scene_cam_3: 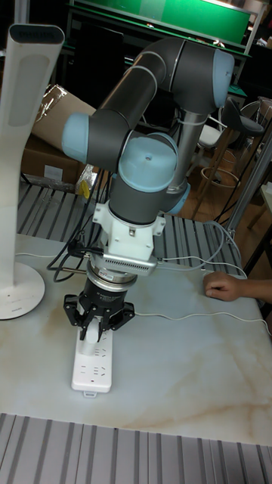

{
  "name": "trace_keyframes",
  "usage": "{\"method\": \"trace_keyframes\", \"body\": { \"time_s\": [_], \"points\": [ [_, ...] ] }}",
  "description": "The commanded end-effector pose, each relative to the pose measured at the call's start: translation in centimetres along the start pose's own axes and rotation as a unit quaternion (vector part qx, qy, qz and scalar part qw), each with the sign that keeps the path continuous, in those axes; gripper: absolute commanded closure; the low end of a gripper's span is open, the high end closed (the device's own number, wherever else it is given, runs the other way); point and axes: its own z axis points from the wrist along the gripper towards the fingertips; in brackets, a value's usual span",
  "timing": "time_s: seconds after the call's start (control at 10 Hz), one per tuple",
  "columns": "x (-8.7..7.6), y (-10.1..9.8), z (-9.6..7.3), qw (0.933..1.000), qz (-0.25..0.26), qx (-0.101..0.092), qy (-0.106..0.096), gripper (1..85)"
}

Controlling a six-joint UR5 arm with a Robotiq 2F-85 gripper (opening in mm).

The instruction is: Plug in the power cord of the desk lamp, turn on the socket, and light up the desk lamp

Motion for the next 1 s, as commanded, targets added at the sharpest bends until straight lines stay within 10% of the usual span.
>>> {"method": "trace_keyframes", "body": {
  "time_s": [0.0, 0.9],
  "points": [
    [0.02, 0.06, 0.11, 1.0, -0.001, -0.006, -0.002, 84.7],
    [-0.19, 0.01, 0.51, 0.9999, -0.007, -0.01, -0.009, 84.7]
  ]
}}
